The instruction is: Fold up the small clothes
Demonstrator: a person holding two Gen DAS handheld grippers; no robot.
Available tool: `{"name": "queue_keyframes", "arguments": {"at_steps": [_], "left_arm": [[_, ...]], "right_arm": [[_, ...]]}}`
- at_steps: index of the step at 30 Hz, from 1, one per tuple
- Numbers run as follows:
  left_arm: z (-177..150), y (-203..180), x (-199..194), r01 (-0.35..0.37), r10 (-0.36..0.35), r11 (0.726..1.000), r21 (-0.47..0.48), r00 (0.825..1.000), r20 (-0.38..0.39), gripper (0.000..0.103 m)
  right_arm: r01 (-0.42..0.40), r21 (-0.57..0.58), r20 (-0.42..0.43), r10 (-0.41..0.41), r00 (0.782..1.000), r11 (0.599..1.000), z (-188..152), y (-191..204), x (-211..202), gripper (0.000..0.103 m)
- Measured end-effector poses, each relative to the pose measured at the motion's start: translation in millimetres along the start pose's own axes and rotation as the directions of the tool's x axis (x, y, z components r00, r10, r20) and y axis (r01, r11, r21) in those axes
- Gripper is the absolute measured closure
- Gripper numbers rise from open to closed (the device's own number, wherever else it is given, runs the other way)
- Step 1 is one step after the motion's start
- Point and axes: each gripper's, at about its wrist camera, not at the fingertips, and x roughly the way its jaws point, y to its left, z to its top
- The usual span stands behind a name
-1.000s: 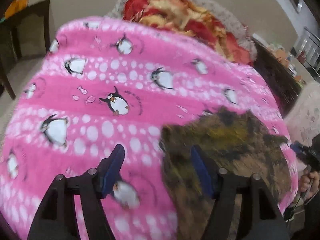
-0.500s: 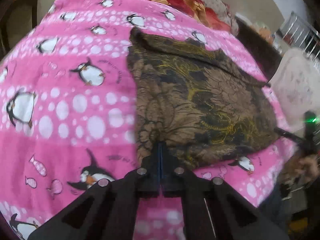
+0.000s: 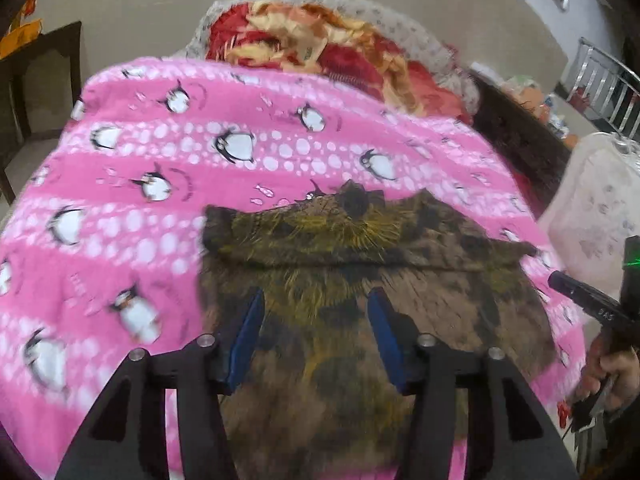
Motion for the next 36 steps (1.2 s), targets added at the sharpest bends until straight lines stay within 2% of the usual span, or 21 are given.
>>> {"name": "queue_keyframes", "arguments": {"at_steps": [1,3,4,5,6,7,9,10,12,14,15,17,19,22,24,26,28,30,31,32,36], "left_arm": [[2.9,-0.5,18.1,-0.023,0.023,1.000,-0.003,0.999,-0.042,0.050],[0.6,1.9,52.7,-0.066,0.064,0.998,-0.012,0.989,-0.131,0.050],[-2.8,3.0,62.9,-0.069,0.066,0.997,-0.020,0.988,-0.143,0.050],[-5.1,2.4,62.9,-0.070,0.068,0.997,-0.017,0.992,-0.111,0.046],[-6.8,0.5,63.5,-0.073,0.072,0.997,-0.006,0.991,-0.111,0.044],[-5.8,-5.4,64.6,-0.097,0.099,0.995,0.023,0.988,-0.122,0.044],[-1.2,-8.8,68.8,-0.109,0.113,0.994,0.033,0.982,-0.149,0.040],[4.3,-9.1,73.0,-0.102,0.104,0.995,0.024,0.981,-0.166,0.036],[25.0,-10.6,84.5,-0.109,0.112,0.994,0.024,0.980,-0.165,0.035],[50.6,-7.7,95.5,-0.144,0.144,0.990,0.014,0.979,-0.143,0.035],[68.8,1.0,99.5,-0.163,0.158,0.986,-0.027,0.979,-0.129,0.035],[89.1,14.7,96.4,-0.192,0.181,0.976,-0.103,0.978,-0.105,0.035],[100.9,20.8,84.3,-0.194,0.187,0.968,-0.161,0.981,-0.061,0.035],[99.5,6.0,74.8,-0.188,0.192,0.969,-0.159,0.981,0.014,0.035],[92.6,-9.3,85.9,-0.174,0.179,0.974,-0.145,0.984,0.025,0.035],[84.1,-14.3,98.3,-0.168,0.172,0.976,-0.140,0.985,0.019,0.035],[78.0,-16.3,121.4,-0.197,0.199,0.974,-0.112,0.980,0.007,0.035],[62.5,-9.7,131.4,-0.239,0.241,0.967,-0.086,0.971,0.008,0.034],[55.1,-4.8,127.0,-0.200,0.204,0.975,-0.092,0.978,0.042,0.035],[53.3,-0.4,122.6,-0.174,0.182,0.978,-0.113,0.982,0.057,0.035],[51.2,12.7,123.3,-0.123,0.140,0.972,-0.201,0.987,0.076,0.034]], "right_arm": [[0.004,0.036,-0.019,-0.004,1.000,0.999,6.1,-0.1,14.4,0.055],[0.059,0.009,-0.083,-0.058,0.995,0.998,13.8,4.7,47.9,0.055],[0.100,-0.022,-0.107,-0.102,0.989,0.995,12.0,6.1,58.3,0.055],[0.147,-0.059,-0.172,-0.155,0.973,0.987,7.2,5.4,77.3,0.055],[0.152,-0.083,-0.196,-0.165,0.967,0.985,3.4,3.1,85.5,0.054],[0.155,-0.100,-0.172,-0.170,0.970,0.983,3.4,3.6,84.8,0.052],[0.146,-0.100,-0.211,-0.165,0.964,0.984,11.1,1.2,90.1,0.049],[0.143,-0.095,-0.231,-0.161,0.960,0.985,16.6,-1.1,95.2,0.041],[0.128,-0.092,-0.275,-0.148,0.950,0.988,35.0,-6.5,114.7,0.034],[0.116,-0.081,-0.230,-0.131,0.964,0.990,64.4,-12.0,126.6,0.034],[0.130,-0.071,-0.164,-0.140,0.976,0.989,78.1,-14.5,123.5,0.035],[0.172,-0.026,-0.091,-0.174,0.981,0.985,100.4,-19.7,113.6,0.035],[0.152,0.025,-0.032,-0.151,0.988,0.988,110.7,-20.3,97.6,0.035],[0.158,0.050,0.056,-0.161,0.985,0.986,107.8,-9.9,81.9,0.035],[0.161,0.063,0.051,-0.165,0.985,0.985,102.6,-4.3,85.5,0.035],[0.209,0.051,0.018,-0.210,0.977,0.977,95.7,5.6,102.3,0.035],[0.266,0.014,-0.028,-0.266,0.964,0.964,85.4,8.1,127.6,0.035],[0.286,-0.038,-0.063,-0.288,0.956,0.958,70.9,1.0,148.6,0.034],[0.259,-0.019,-0.093,-0.260,0.961,0.966,61.4,-9.3,156.9,0.033],[0.207,0.048,-0.079,-0.203,0.976,0.977,60.7,-20.7,154.2,0.032],[0.161,0.079,-0.098,-0.153,0.983,0.984,63.3,-28.7,159.2,0.021]]}}
